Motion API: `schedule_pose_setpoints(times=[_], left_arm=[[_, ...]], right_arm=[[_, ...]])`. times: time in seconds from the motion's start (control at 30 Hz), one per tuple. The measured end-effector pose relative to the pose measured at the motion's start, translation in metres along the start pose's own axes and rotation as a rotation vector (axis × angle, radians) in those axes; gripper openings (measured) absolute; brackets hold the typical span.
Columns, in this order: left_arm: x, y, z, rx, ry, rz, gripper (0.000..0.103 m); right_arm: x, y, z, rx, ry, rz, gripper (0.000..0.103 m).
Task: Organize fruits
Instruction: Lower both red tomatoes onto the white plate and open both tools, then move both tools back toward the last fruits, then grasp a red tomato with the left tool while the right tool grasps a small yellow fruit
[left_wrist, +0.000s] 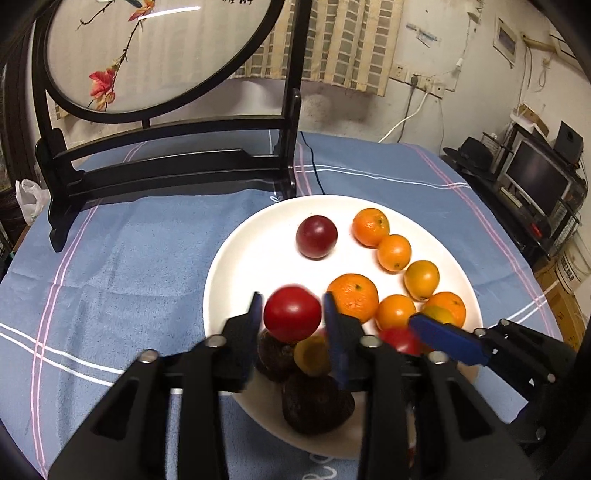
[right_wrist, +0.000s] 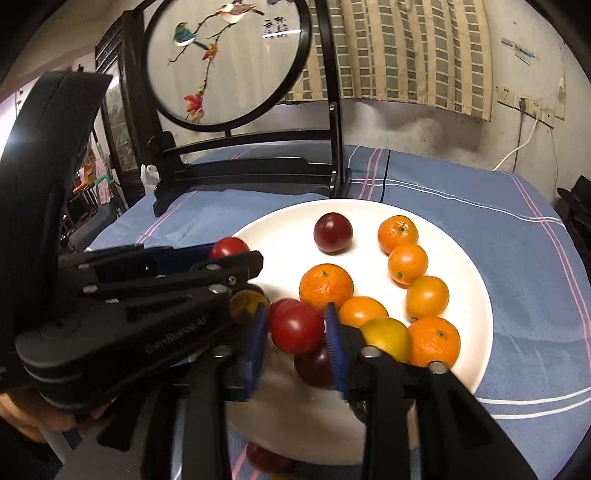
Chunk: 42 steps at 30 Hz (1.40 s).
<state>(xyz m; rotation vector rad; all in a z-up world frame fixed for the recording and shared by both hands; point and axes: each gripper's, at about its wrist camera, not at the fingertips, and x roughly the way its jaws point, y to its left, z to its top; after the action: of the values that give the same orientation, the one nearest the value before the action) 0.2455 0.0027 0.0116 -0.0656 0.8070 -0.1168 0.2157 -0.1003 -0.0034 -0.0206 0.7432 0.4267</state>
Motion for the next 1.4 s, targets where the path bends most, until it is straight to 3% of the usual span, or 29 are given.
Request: schedule_pose_setpoints(times=[0.03, 0.4, 0.7, 1.0, 1.03, 1.13, 1.17, 1.4], left_arm=[[-0.002, 0.000, 0.000, -0.004, -0.014, 0.001, 0.052], [-0.042, 0.002, -0.026, -0.021, -0.046, -0.004, 0.067], [-0.063, -0.002, -0.075, -0.005, -0.001, -0.026, 0.069], [-0.062, 0.005, -0.101, -0.041, 0.045, -0.041, 0.074], [-0.061, 0.006, -0.101, -0.042, 0.051, -0.042, 0.074], [-0.057, 0.006, -0.102, -0.037, 0.063, -0.044, 0.074], [-0.056, 0.005, -0.103, -0.029, 0.066, -0.042, 0.074], [-0.055, -0.007, -0.107, -0.001, 0.082, -0.070, 0.074]], right_arm=[[-0.003, -0.001, -0.001, 0.005, -0.008, 0.003, 0.047], [-0.049, -0.021, -0.031, 0.036, -0.018, 0.008, 0.055], [-0.059, -0.002, -0.078, -0.066, 0.099, -0.004, 0.056], [-0.042, 0.016, -0.092, -0.111, 0.170, -0.045, 0.055], [-0.036, 0.019, -0.092, -0.121, 0.181, -0.051, 0.053], [-0.028, 0.023, -0.092, -0.127, 0.193, -0.084, 0.031], [-0.027, 0.022, -0.091, -0.127, 0.195, -0.093, 0.029], [-0.050, -0.003, -0.086, -0.049, 0.161, -0.073, 0.028]])
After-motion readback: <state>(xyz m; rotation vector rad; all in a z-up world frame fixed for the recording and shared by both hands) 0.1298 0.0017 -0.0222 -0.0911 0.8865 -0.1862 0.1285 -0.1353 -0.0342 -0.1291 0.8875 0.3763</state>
